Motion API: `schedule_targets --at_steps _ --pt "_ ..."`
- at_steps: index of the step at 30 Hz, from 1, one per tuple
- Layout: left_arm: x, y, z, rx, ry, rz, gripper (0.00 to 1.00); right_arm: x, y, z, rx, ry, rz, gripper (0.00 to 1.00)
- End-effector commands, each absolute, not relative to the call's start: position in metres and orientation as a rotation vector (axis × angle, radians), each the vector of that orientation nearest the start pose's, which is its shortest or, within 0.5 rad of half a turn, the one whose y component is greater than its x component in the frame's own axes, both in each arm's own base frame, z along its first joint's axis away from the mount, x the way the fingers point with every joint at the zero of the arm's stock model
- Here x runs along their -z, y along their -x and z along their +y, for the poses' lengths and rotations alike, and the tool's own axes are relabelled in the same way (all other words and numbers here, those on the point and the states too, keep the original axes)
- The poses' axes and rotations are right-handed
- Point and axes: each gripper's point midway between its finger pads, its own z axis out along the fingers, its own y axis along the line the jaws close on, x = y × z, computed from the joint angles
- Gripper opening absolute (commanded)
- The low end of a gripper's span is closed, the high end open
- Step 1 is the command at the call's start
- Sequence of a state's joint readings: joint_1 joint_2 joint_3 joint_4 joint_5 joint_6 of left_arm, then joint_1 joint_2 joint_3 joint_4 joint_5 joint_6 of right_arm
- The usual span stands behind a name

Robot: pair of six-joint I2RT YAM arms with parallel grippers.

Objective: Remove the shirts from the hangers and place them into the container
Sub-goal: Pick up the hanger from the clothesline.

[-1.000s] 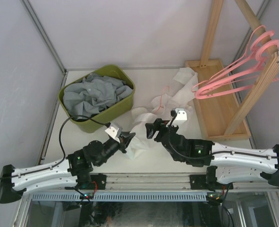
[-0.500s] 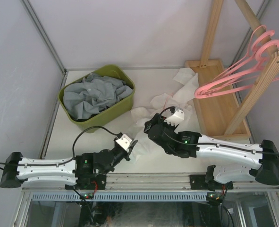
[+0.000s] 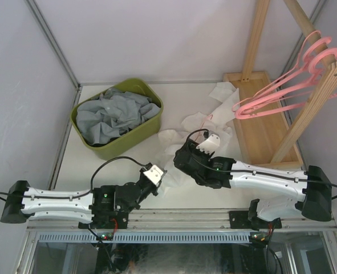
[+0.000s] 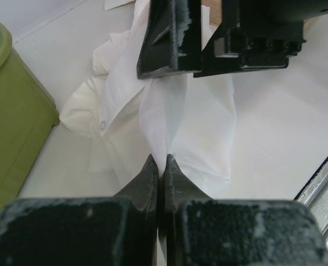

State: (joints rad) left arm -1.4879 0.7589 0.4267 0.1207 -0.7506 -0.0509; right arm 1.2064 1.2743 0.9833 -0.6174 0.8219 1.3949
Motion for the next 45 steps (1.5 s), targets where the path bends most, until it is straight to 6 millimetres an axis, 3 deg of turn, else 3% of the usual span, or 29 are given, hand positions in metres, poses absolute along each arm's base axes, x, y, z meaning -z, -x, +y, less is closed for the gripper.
schedule_targets --at_steps 1,5,9,11,14,16,20,25,29,34,40,45 --pt "-0.223 -0.140 -0.267 0.489 -0.663 1.559 0.00 -0.189 -0.218 0.288 -0.550 -0.525 2.101 0.64" --pt "-0.226 -0.138 -0.269 0.497 -0.662 1.556 0.00 -0.187 -0.221 0.289 -0.541 -0.513 2.101 0.58" --pt "-0.229 -0.138 -0.271 0.497 -0.660 1.552 0.01 -0.186 -0.223 0.286 -0.520 -0.499 2.097 0.39" --pt "-0.230 -0.136 -0.271 0.502 -0.667 1.549 0.05 -0.188 -0.224 0.284 -0.512 -0.486 2.091 0.23" --pt "-0.232 -0.136 -0.270 0.501 -0.667 1.550 0.20 -0.195 -0.223 0.280 -0.520 -0.478 2.080 0.06" --pt "-0.236 -0.136 -0.268 0.518 -0.649 1.567 0.38 -0.203 -0.222 0.276 -0.530 -0.457 2.058 0.00" --pt "-0.244 -0.127 -0.270 0.574 -0.683 1.576 0.48 -0.214 -0.219 0.268 -0.552 -0.353 2.019 0.00" --pt "-0.264 -0.122 -0.264 0.660 -0.652 1.547 0.70 -0.232 -0.208 0.268 -0.653 -0.154 1.987 0.00" --pt "-0.287 -0.106 -0.265 0.782 -0.699 1.504 0.88 -0.235 -0.203 0.261 -0.673 -0.085 1.979 0.00" --pt "-0.292 -0.094 -0.274 0.811 -0.813 1.528 0.92 -0.238 -0.201 0.260 -0.720 0.029 1.955 0.00" --pt "-0.291 -0.122 -0.267 0.835 -0.722 1.602 0.92 -0.266 -0.177 0.275 -0.873 0.349 1.840 0.00" --pt "-0.322 -0.137 -0.248 0.916 -0.565 1.527 0.92 -0.297 -0.157 0.274 -0.960 0.506 1.703 0.00"
